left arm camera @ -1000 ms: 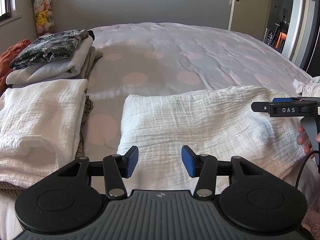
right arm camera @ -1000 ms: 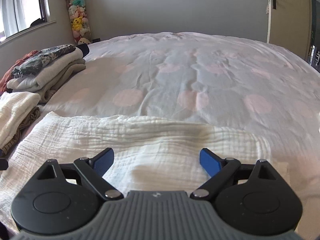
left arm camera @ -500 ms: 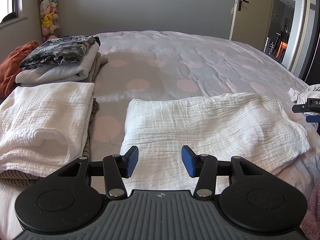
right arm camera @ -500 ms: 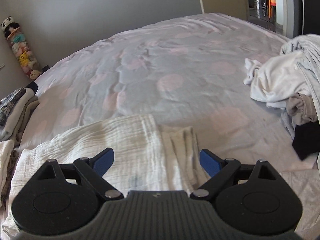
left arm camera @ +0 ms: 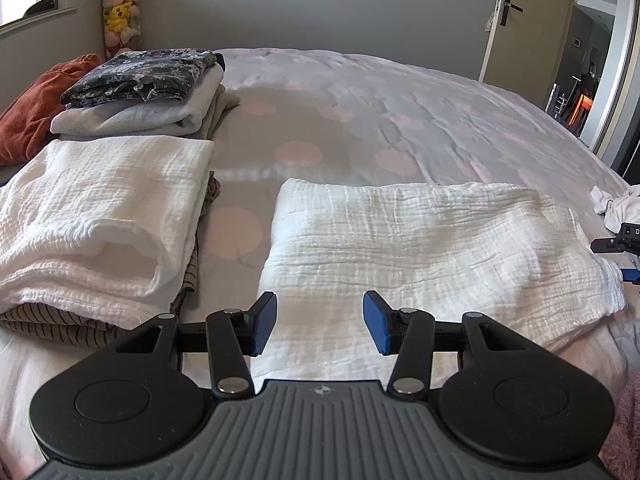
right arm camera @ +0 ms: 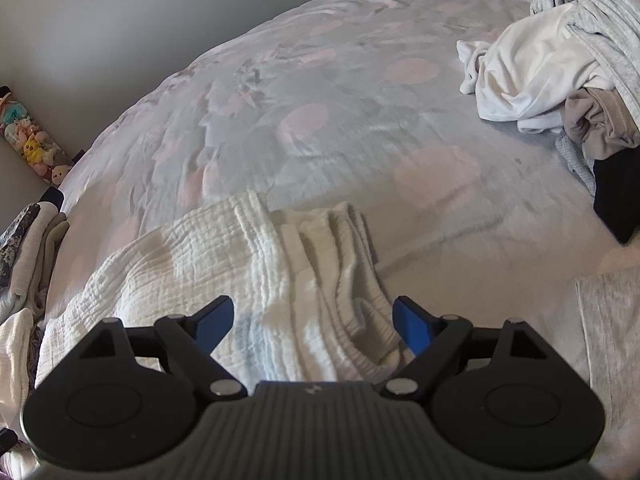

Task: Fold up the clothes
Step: 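Grasp the white blanket end with the right gripper and lift it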

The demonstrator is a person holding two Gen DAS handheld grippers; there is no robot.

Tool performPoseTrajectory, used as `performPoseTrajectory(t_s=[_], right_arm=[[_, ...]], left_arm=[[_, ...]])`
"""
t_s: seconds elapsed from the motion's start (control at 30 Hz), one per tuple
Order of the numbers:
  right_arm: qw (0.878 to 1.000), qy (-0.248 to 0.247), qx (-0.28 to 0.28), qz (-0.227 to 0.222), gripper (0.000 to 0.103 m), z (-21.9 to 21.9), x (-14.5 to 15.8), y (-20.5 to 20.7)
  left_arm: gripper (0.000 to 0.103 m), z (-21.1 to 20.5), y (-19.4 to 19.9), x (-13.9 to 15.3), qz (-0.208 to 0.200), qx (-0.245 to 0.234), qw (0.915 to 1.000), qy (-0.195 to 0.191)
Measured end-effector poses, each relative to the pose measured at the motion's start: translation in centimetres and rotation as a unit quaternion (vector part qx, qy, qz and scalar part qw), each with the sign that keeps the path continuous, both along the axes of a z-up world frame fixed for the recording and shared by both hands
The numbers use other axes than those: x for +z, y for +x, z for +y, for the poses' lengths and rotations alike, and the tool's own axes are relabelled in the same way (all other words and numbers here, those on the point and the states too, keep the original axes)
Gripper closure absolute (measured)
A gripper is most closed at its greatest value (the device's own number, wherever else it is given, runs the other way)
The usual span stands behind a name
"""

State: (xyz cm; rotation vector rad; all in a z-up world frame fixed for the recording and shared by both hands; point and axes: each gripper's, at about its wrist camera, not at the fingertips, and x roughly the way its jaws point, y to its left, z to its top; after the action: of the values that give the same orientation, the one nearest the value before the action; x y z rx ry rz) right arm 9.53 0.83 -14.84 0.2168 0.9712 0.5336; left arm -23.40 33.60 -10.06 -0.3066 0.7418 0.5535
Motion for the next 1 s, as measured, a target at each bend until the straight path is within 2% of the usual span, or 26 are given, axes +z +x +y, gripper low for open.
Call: performPoseTrajectory(t_s=[0.1,0.33,0.47,0.6,0.7,0.87,1.0], right_arm=[[1.0,0.011,-0.01,0.012,0.016,-0.5,-0.2,0.2],[0.998,-0.009,-0.025,0.054,0.019,-0.5,-1.7,1.2],[0.998,-0.011,-0.004,0.054,0.032,0.0,-1.8,1.0],[0.998,0.009,-0.006,0.068,0.056,-0.5,-2.1,1.1],[0.999,0.01,0.008,0.049,0.065,-0.1,-1.3,0.5],[0.999,0.047,0.013,0.016,0.068,-0.4,1.1,-0.5],[0.997,0.074,0.022,-0.008,0.069,-0.2,4.2,-1.5]], left_arm=[[0.057,-0.1,0.0,-0.2,0.001,-0.001,1.0,-0.004],[0.057,0.2,-0.3,-0.3,0.002,0.008,0.9999,-0.011],[0.057,0.3,-0.3,-0.4,0.003,0.012,0.9998,-0.017],[0.057,0.3,-0.3,-0.3,0.001,0.012,0.9998,-0.018],[0.057,0.3,-0.5,-0.1,-0.002,0.014,0.9998,-0.016],[0.057,0.8,-1.0,0.3,-0.013,0.026,0.9994,-0.02],[0.057,0.9,-1.2,0.3,-0.017,0.03,0.9992,-0.023]])
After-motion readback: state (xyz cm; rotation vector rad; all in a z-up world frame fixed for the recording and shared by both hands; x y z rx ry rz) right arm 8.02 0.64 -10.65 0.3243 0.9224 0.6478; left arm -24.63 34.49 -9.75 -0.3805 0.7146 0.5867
